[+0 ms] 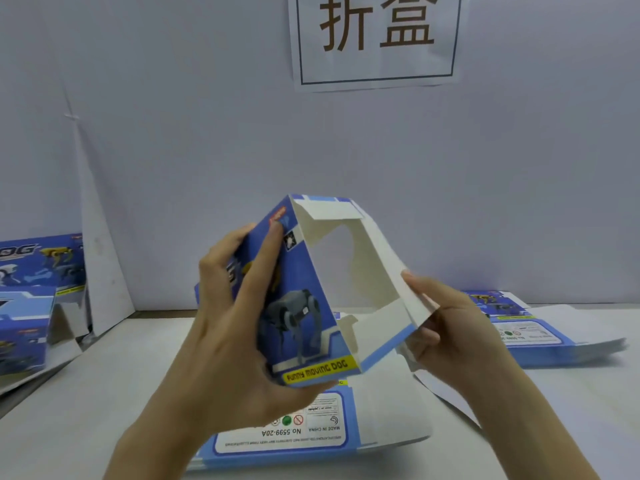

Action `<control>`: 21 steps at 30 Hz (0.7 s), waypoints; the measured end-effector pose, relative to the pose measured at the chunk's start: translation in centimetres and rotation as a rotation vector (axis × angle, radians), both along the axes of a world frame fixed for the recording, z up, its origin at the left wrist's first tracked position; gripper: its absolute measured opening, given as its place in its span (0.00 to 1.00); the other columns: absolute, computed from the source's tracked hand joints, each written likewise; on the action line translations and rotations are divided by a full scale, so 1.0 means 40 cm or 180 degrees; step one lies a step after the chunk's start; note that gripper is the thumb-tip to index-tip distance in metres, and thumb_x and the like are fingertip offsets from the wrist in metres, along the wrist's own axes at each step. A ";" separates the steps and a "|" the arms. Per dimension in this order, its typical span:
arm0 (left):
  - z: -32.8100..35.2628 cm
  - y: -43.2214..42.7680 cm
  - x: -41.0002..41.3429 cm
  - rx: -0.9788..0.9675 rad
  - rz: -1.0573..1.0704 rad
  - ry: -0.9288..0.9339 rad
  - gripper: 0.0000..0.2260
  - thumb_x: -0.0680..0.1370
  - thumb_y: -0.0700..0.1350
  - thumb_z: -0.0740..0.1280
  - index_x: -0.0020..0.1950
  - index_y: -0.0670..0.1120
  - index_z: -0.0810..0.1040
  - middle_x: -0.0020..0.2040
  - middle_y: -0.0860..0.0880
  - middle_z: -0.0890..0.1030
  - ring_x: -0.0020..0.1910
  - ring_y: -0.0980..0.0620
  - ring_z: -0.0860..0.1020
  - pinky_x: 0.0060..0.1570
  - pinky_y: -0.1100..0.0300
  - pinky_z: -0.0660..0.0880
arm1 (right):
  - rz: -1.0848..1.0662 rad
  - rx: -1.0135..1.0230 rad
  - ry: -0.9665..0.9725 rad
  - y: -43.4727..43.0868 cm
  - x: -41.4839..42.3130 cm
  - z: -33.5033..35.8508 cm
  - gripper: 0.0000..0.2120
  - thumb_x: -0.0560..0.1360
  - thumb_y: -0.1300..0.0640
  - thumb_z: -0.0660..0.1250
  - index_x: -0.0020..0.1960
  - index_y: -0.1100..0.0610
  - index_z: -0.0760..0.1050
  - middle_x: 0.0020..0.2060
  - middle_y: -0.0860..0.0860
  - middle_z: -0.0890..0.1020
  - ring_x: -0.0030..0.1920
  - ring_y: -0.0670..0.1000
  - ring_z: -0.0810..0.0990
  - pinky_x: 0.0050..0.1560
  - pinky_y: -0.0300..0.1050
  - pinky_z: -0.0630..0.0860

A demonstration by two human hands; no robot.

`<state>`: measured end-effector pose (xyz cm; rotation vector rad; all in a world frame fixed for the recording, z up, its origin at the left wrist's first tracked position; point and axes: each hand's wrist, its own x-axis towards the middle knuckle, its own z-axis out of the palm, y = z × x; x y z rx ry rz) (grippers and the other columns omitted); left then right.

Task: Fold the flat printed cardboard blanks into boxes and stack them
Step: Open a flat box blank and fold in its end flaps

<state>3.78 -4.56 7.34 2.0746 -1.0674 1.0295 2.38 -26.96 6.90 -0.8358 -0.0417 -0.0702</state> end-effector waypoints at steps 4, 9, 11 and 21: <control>-0.009 0.021 0.003 0.0066 0.0063 0.0027 0.50 0.62 0.70 0.69 0.78 0.56 0.52 0.72 0.49 0.56 0.71 0.51 0.63 0.64 0.60 0.69 | -0.1136 -0.1135 -0.0488 -0.038 -0.015 0.013 0.05 0.74 0.60 0.66 0.49 0.56 0.79 0.34 0.51 0.81 0.30 0.46 0.79 0.22 0.37 0.72; -0.006 0.018 -0.003 0.0304 0.0218 0.0208 0.48 0.61 0.68 0.70 0.77 0.55 0.57 0.71 0.49 0.59 0.67 0.46 0.68 0.61 0.49 0.73 | -0.2153 -0.2033 -0.0983 -0.036 -0.015 0.002 0.16 0.77 0.62 0.65 0.60 0.46 0.77 0.44 0.41 0.82 0.40 0.41 0.82 0.26 0.43 0.79; -0.006 0.019 -0.005 0.0316 0.0217 0.0204 0.48 0.61 0.68 0.70 0.77 0.55 0.57 0.70 0.49 0.60 0.66 0.46 0.69 0.61 0.50 0.72 | -0.2316 -0.2187 -0.1139 -0.031 -0.012 -0.005 0.19 0.77 0.61 0.65 0.64 0.44 0.74 0.50 0.40 0.81 0.42 0.38 0.81 0.31 0.41 0.80; -0.017 0.002 0.001 0.0430 0.0470 0.0067 0.48 0.60 0.67 0.71 0.76 0.52 0.59 0.69 0.46 0.61 0.65 0.45 0.68 0.62 0.44 0.71 | -0.2240 -0.2111 -0.1582 -0.006 -0.018 0.004 0.12 0.76 0.51 0.64 0.55 0.41 0.81 0.48 0.37 0.84 0.47 0.38 0.80 0.48 0.35 0.77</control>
